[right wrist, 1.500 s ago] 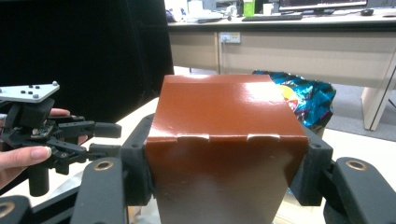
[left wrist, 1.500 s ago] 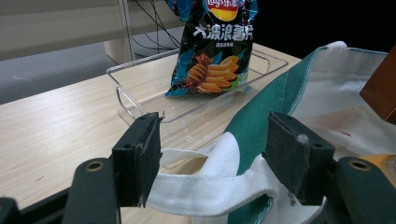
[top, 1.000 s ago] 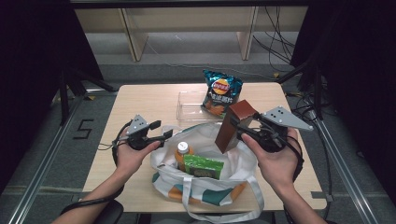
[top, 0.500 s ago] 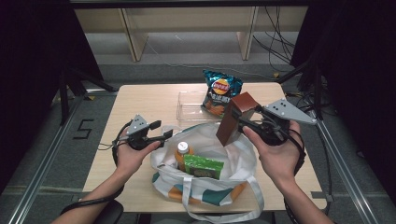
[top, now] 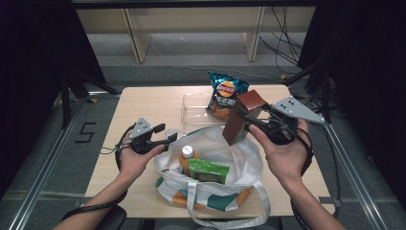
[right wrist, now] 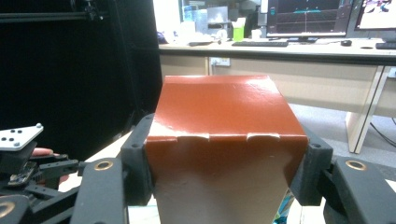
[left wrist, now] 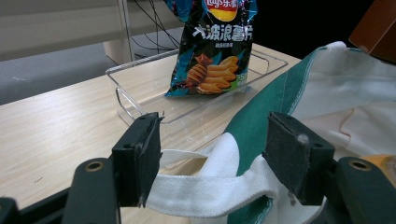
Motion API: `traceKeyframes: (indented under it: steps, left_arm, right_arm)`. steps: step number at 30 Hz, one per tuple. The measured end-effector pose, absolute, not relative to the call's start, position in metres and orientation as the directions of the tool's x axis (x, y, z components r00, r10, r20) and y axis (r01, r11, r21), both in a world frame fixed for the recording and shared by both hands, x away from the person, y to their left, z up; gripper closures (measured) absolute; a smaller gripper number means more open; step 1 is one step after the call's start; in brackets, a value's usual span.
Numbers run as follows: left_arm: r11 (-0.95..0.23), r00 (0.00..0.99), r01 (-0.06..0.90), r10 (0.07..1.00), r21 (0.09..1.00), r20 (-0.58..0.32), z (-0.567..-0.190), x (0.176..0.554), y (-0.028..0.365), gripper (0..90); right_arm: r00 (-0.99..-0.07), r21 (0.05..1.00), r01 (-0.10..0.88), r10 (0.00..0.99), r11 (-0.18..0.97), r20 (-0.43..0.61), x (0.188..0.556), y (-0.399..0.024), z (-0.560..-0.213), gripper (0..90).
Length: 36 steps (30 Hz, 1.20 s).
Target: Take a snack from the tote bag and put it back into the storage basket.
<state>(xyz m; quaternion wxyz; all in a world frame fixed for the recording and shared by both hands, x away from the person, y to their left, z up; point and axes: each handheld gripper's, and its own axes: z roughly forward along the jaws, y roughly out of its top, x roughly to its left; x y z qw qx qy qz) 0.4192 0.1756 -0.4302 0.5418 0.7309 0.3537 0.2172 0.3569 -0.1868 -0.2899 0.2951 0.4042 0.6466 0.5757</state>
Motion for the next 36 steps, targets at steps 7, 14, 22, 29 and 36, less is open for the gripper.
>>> traceKeyframes:
  steps: [7,14,22,29,36]
  left_arm:
    - [-0.162,0.655,0.281,0.752,0.946,-0.065,-0.430,0.419,0.176,35.5]
    - [-0.161,0.655,0.281,0.753,0.946,-0.067,-0.430,0.419,0.176,35.5]
    - [-0.160,0.655,0.281,0.753,0.946,-0.067,-0.430,0.419,0.176,35.5]
    - [-0.159,0.654,0.280,0.753,0.947,-0.067,-0.430,0.419,0.176,35.5]
    - [-0.159,0.654,0.280,0.753,0.947,-0.068,-0.430,0.419,0.176,35.5]
  right_arm:
    - [-0.482,0.986,0.164,0.873,0.007,0.074,0.359,-0.189,-0.284,39.3]
    - [-0.470,0.990,0.137,0.882,0.019,0.048,0.362,-0.191,-0.281,39.3]
    - [-0.459,0.991,0.135,0.887,0.010,0.053,0.369,-0.192,-0.282,39.3]
    - [-0.447,0.990,0.138,0.893,0.011,0.052,0.374,-0.194,-0.282,39.3]
    - [-0.435,0.990,0.140,0.898,0.002,0.060,0.381,-0.195,-0.282,39.3]
